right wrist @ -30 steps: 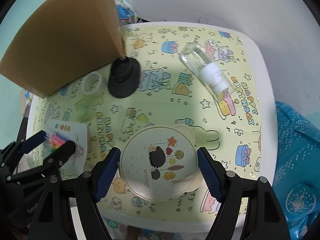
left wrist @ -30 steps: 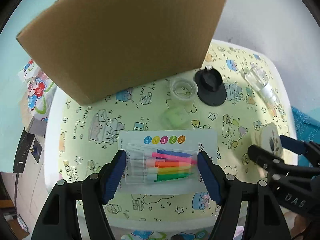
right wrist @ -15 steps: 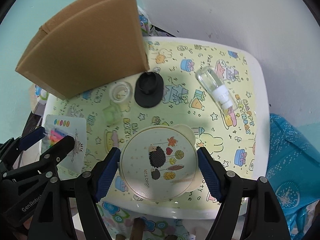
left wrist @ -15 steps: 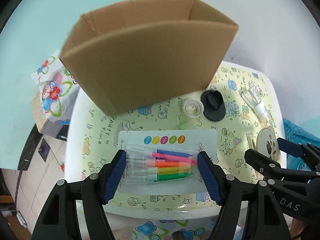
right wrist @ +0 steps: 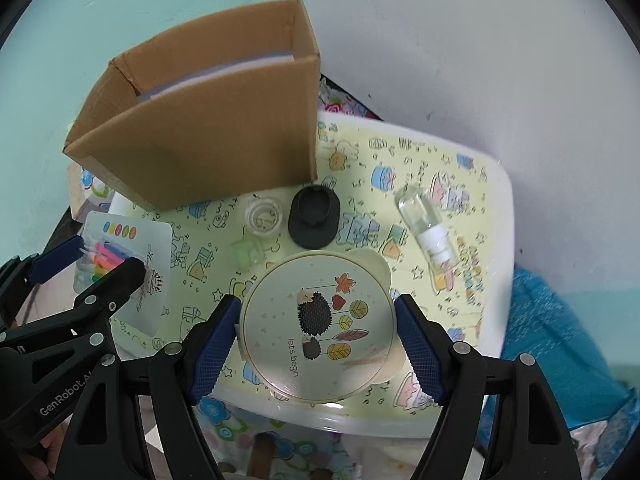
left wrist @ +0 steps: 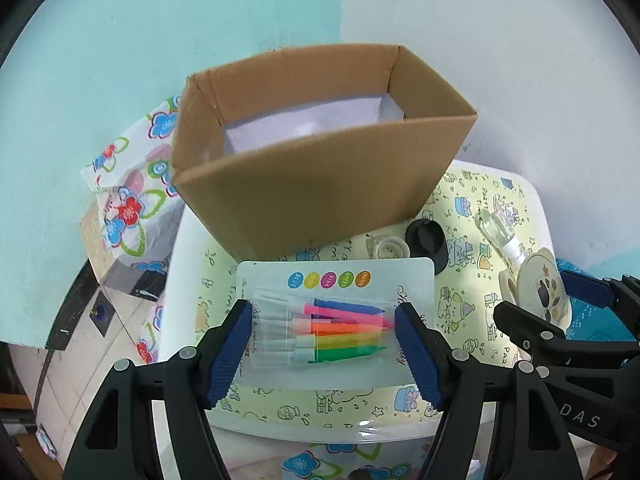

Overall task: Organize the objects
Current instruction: 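Carry the marker card and round case with both tools toward the cardboard box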

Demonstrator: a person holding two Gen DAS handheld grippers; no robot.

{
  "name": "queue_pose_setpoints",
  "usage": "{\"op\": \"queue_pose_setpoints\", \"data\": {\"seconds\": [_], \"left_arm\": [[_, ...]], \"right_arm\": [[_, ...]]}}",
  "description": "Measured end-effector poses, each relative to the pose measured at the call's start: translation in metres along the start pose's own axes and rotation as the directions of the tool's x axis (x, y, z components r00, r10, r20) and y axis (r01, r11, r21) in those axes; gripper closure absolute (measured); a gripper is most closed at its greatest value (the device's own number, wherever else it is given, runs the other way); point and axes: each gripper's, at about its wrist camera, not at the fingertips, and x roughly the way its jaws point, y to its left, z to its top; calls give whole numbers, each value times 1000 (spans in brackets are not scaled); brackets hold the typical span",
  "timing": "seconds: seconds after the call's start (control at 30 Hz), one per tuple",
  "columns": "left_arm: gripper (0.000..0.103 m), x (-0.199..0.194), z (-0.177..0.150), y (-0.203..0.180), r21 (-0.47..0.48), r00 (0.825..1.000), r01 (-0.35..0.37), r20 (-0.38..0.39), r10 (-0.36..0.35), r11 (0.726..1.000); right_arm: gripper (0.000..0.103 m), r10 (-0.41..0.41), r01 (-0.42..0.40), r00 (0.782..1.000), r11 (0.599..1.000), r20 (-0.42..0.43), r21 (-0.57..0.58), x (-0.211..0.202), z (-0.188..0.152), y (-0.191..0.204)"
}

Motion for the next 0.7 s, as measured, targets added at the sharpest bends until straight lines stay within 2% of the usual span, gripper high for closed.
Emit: {"op": "queue_pose_setpoints", "data": {"seconds": [0.33,0.7], "left_arm": [[29,-15,12,16,-31,1000,-15,26,16,999],[29,-16,26,23,-44,1000,7,19,-6,999]], "right_arm": [[24,9,-9,1000,1000,24,-14,-17,16,14],[24,17,-17,1000,1000,21,-1,-21,34,17]]}}
